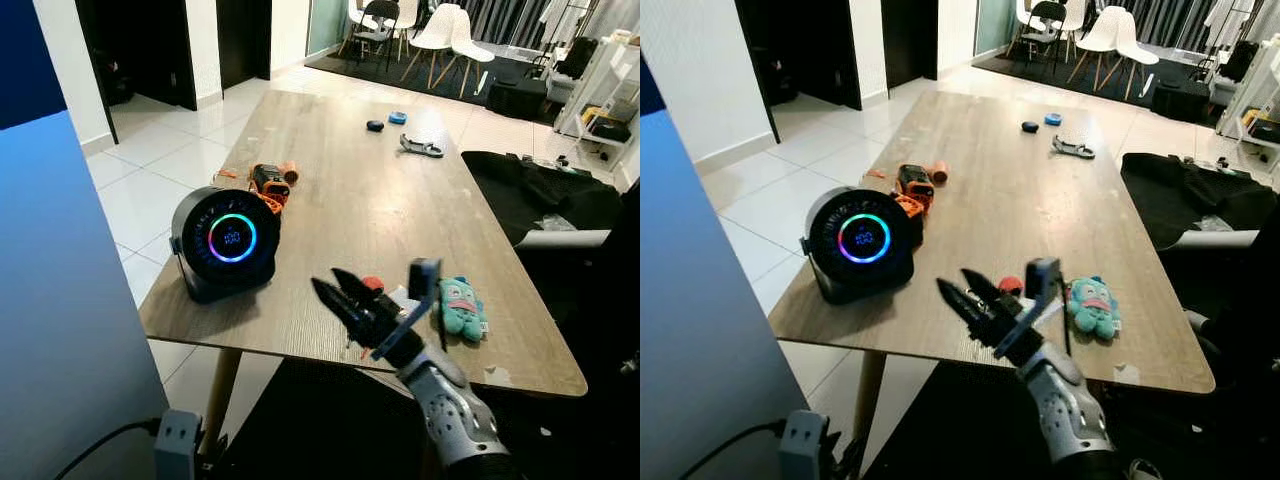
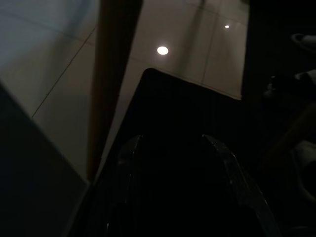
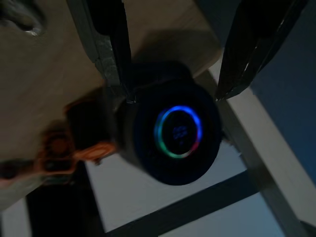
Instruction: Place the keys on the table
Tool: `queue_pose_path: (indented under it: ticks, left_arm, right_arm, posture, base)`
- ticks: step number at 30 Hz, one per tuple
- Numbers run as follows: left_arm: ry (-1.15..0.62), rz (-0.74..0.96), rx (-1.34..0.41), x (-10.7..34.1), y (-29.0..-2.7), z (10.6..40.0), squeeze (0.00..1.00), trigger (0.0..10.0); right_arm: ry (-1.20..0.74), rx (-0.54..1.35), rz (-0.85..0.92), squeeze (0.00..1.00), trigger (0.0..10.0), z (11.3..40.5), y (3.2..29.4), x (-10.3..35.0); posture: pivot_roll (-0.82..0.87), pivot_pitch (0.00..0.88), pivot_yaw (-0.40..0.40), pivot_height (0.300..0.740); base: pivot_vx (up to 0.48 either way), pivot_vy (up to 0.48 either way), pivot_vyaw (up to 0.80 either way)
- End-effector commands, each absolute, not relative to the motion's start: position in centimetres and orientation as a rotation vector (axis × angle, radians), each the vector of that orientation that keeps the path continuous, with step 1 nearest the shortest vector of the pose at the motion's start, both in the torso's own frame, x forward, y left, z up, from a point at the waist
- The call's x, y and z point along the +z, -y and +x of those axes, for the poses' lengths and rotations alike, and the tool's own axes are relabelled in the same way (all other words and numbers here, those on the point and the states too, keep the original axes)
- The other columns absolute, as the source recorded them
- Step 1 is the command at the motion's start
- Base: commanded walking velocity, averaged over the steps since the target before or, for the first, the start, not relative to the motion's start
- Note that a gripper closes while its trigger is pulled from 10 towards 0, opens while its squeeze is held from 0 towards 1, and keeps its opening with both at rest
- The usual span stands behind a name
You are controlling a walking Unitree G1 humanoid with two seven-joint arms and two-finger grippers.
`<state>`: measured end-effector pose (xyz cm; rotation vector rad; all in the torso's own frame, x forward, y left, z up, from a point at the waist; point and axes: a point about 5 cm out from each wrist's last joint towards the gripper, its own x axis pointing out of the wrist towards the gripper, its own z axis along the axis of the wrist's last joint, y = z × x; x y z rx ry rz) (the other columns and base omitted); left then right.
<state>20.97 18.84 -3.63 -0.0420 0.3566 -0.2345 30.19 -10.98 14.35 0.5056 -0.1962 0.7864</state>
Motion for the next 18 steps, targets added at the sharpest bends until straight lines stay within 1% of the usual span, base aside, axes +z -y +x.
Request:
queue_pose_path:
  ticks: [1, 7, 11, 18]
  left_arm:
    - [-0.370, -0.022, -0.255, -3.8, -19.0, 20.7, 0.00, 10.0]
    - [-0.368, -0.016, -0.251, -3.7, -19.0, 20.8, 0.00, 10.0]
    - [-0.351, -0.009, -0.253, -3.4, -19.0, 21.2, 0.00, 10.0]
    - [-0.330, 0.010, -0.257, -3.0, -19.1, 21.5, 0.00, 10.0]
  right_arm:
    - [0.214, 0.729, 0.476, 0.00, 10.0, 30.1, 12.0, 14.2]
    - [0.210, 0.581, 0.416, 0.00, 10.0, 30.2, 13.9, 13.4]
    - [0.229, 0.440, 0.398, 0.00, 10.0, 30.2, 15.6, 12.7]
    - [0.236, 0.343, 0.387, 0.00, 10.0, 30.0, 16.5, 12.2]
  posture:
    - [0.08, 0.063, -0.047, 0.740]
    - [0.08, 0.063, -0.035, 0.740]
    - [0.08, 0.063, -0.029, 0.740]
    - [0.09, 0.062, -0.022, 0.740]
  base:
    - [0.000, 0.000, 0.00]
    - [0.000, 0.000, 0.00]
    - [0.000, 0.000, 0.00]
    - [0.000, 0.000, 0.00]
